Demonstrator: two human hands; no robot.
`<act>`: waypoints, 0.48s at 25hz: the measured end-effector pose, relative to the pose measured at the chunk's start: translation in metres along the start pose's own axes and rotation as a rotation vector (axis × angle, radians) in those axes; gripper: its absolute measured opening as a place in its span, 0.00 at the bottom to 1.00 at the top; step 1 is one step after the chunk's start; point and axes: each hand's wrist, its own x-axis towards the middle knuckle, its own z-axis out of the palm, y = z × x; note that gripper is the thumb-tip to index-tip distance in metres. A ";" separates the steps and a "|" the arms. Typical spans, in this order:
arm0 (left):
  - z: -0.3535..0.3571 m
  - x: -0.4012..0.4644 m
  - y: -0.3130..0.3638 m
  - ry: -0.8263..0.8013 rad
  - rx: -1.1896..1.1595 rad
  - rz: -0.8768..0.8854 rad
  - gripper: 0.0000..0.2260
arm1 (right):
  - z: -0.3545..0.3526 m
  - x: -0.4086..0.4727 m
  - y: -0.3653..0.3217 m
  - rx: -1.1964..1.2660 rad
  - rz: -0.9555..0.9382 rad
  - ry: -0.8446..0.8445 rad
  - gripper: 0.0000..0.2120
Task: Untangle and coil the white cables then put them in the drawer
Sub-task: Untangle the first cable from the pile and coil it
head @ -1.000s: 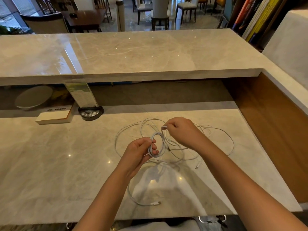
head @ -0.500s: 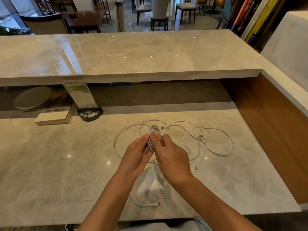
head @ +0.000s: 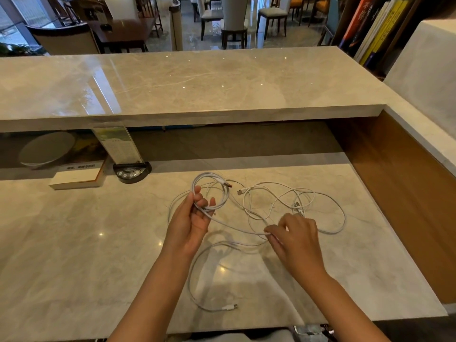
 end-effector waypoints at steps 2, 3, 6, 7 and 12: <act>0.001 0.000 -0.003 -0.008 0.056 -0.005 0.11 | -0.011 0.002 0.002 0.177 0.250 -0.180 0.08; 0.001 0.000 -0.005 -0.014 0.072 -0.016 0.11 | -0.014 0.004 0.003 0.358 0.391 -0.253 0.08; 0.000 0.001 -0.012 -0.035 0.094 -0.064 0.12 | -0.018 0.014 0.007 0.859 0.770 -0.233 0.10; -0.001 0.001 -0.013 -0.043 0.111 -0.078 0.12 | -0.019 0.017 0.007 0.930 0.842 -0.151 0.08; -0.008 -0.004 -0.022 -0.085 0.205 -0.137 0.10 | -0.019 0.030 0.008 1.023 0.924 0.074 0.12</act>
